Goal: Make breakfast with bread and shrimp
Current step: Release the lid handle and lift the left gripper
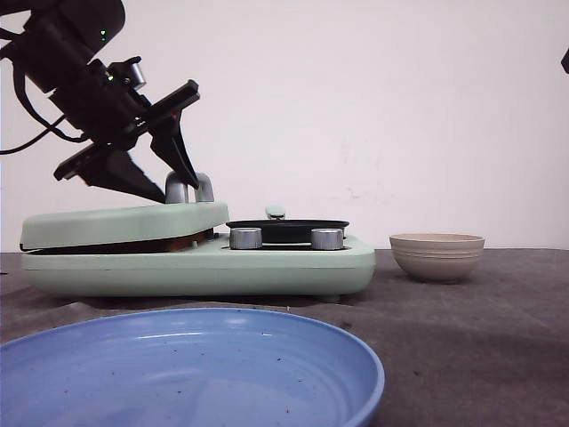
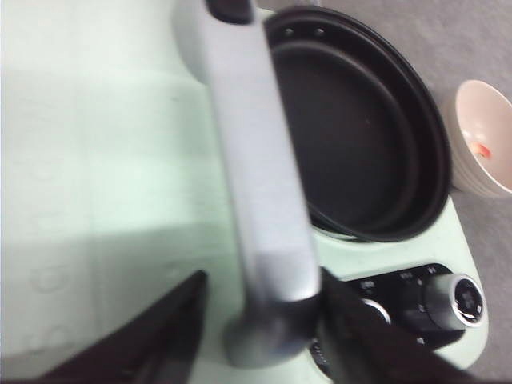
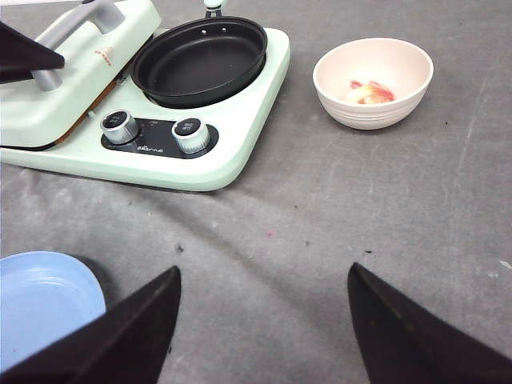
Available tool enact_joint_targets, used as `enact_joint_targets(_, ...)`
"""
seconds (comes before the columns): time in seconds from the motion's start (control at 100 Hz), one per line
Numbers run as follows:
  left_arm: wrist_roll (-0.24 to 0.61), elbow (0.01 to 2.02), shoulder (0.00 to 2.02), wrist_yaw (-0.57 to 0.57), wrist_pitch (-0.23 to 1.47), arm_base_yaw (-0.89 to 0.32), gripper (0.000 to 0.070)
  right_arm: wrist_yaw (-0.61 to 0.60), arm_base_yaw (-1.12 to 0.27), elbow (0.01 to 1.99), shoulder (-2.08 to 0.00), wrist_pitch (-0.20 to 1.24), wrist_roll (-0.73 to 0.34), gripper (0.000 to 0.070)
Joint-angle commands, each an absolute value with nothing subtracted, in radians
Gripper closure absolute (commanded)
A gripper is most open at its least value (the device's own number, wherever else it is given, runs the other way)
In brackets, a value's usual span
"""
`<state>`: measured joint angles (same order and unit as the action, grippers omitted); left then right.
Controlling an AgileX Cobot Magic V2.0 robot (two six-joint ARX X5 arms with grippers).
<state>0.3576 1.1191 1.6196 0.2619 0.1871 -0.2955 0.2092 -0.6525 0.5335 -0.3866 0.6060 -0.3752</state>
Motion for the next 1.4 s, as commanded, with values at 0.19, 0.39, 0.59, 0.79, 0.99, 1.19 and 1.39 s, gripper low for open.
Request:
enact_joint_targets(0.19, 0.370, 1.127, 1.642, 0.303, 0.233, -0.293, 0.0234, 0.210, -0.659, 0.537, -0.390, 0.601, -0.382, 0.0297)
enact_joint_targets(0.39, 0.348, 1.141, 1.588, 0.307, 0.234, -0.292, 0.0217, 0.210, -0.659, 0.537, -0.390, 0.601, -0.383, 0.0297)
enact_joint_targets(0.59, 0.279, 1.153, 1.481, 0.303, 0.232, -0.268, 0.0221, 0.210, -0.659, 0.537, -0.390, 0.599, -0.382, 0.0297)
enact_joint_targets(0.79, 0.224, 1.153, 1.346, 0.293, 0.209, -0.233, 0.0225, 0.197, -0.659, 0.537, -0.390, 0.600, -0.385, 0.0297)
enact_joint_targets(0.99, 0.139, 1.153, 1.224, 0.292, 0.227, -0.214, 0.0225, 0.180, -0.659, 0.538, -0.390, 0.594, -0.393, 0.0297)
enact_joint_targets(1.19, 0.109, 1.152, 1.123, 0.292, 0.275, -0.212, 0.0231, 0.180, -0.659, 0.553, -0.392, 0.553, -0.393, 0.0297)
enact_joint_targets(1.39, 0.083, 1.090, 1.037, 0.296, 0.281, -0.212, 0.0232, 0.180, -0.657, 0.621, -0.452, 0.554, -0.388, 0.0297)
